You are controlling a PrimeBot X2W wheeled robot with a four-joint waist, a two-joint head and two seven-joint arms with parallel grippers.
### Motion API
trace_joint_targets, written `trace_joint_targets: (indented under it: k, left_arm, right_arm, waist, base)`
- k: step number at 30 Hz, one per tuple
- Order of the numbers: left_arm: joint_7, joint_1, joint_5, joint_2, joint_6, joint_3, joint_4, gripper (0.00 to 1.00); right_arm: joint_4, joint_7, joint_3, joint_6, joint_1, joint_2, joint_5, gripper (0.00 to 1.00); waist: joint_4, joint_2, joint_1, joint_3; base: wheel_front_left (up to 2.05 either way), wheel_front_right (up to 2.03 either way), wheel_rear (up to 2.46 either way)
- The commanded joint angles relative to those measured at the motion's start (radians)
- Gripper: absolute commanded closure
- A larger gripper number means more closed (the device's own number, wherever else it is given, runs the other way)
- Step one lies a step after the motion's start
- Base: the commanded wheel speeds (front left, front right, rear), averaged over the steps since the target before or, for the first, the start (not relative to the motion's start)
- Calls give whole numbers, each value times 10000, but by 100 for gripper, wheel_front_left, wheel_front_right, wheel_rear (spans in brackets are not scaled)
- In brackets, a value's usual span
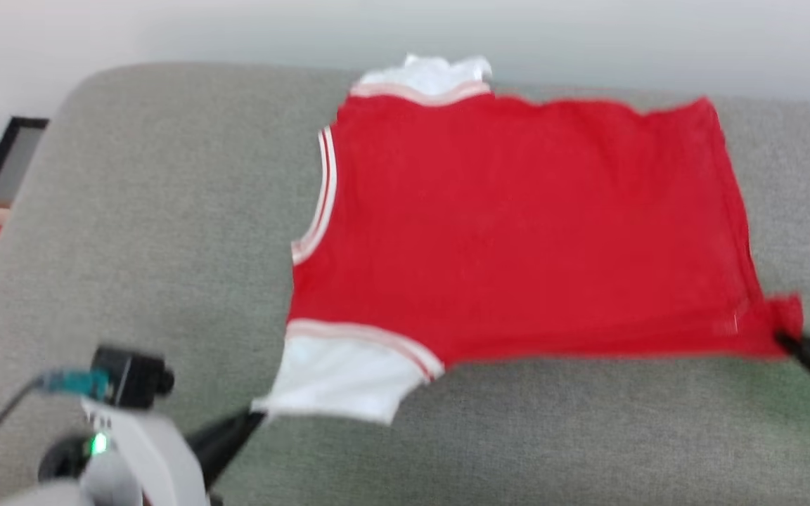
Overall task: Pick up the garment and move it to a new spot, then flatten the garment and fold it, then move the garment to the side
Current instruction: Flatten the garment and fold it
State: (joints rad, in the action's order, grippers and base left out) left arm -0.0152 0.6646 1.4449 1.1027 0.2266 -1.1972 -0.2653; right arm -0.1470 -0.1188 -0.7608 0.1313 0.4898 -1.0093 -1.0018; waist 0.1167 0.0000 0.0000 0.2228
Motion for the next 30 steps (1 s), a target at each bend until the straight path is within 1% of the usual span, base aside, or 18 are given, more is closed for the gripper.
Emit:
trace_joint_targets:
  k: [1, 2, 3, 6, 9, 11, 15, 19, 22, 27, 30]
  left_arm:
    - [-384, -735, 429, 276, 381, -90, -338, 100]
    - [-510, -1031, 583, 402, 513, -151, -496, 100]
    - [-510, -1031, 583, 402, 513, -151, -496, 100]
    - [-1033, -1866, 1124, 659, 928, -241, -829, 100]
    - [-1409, -2418, 1476, 806, 1189, -303, -1219, 100]
    - [-1596, -2530, 1406, 939, 1350, -290, -1431, 100]
    - [-1381, -2016, 807, 1198, 1548, -189, -1748, 100]
    - [-660, -1095, 111, 1326, 1462, 27, -1843, 100]
    - [50, -250, -443, 1267, 1255, 197, -1675, 100]
    - [1159, 1017, -1174, 883, 622, 369, -864, 100]
    - [1682, 1654, -1418, 475, 176, 420, -173, 100]
  right_arm:
    - [285, 100, 38, -10, -890, -349, -244, 100]
    - [406, 172, 65, -10, -1286, -424, -365, 100]
    - [406, 172, 65, -10, -1286, -424, -365, 100]
    - [672, 403, 197, -11, -2389, -548, -792, 100]
    - [753, 646, 444, -11, -3242, -589, -952, 100]
    - [818, 732, 634, -11, -3629, -521, -972, 100]
    - [1041, 660, 1088, -11, -3764, -341, -736, 100]
    - [1222, 259, 1596, -11, -3394, -85, -408, 100]
    - [1295, -144, 1944, -10, -2999, 218, -81, 100]
    - [1137, -884, 2430, -10, -2217, 872, 480, 100]
    - [904, -1272, 2667, -10, -1765, 1298, 835, 100]
  waist:
    - [225, 0, 0, -472]
    - [256, 0, 0, -501]
    - [256, 0, 0, -501]
    - [304, 0, 0, -546]
    - [312, 0, 0, -519]
    - [298, 0, 0, -466]
    - [149, 0, 0, -309]
    - [-86, 0, 0, -96]
    - [-300, 0, 0, 99]
    - [-590, 0, 0, 445]
    - [-714, 0, 0, 672]
  base:
    - [0, 0, 0]
    - [0, 0, 0]
    - [0, 0, 0]
    - [0, 0, 0]
    - [0, 0, 0]
    - [0, 0, 0]
    - [0, 0, 0]
    - [0, 0, 0]
    - [0, 0, 0]
    - [0, 0, 0]
    - [0, 0, 0]
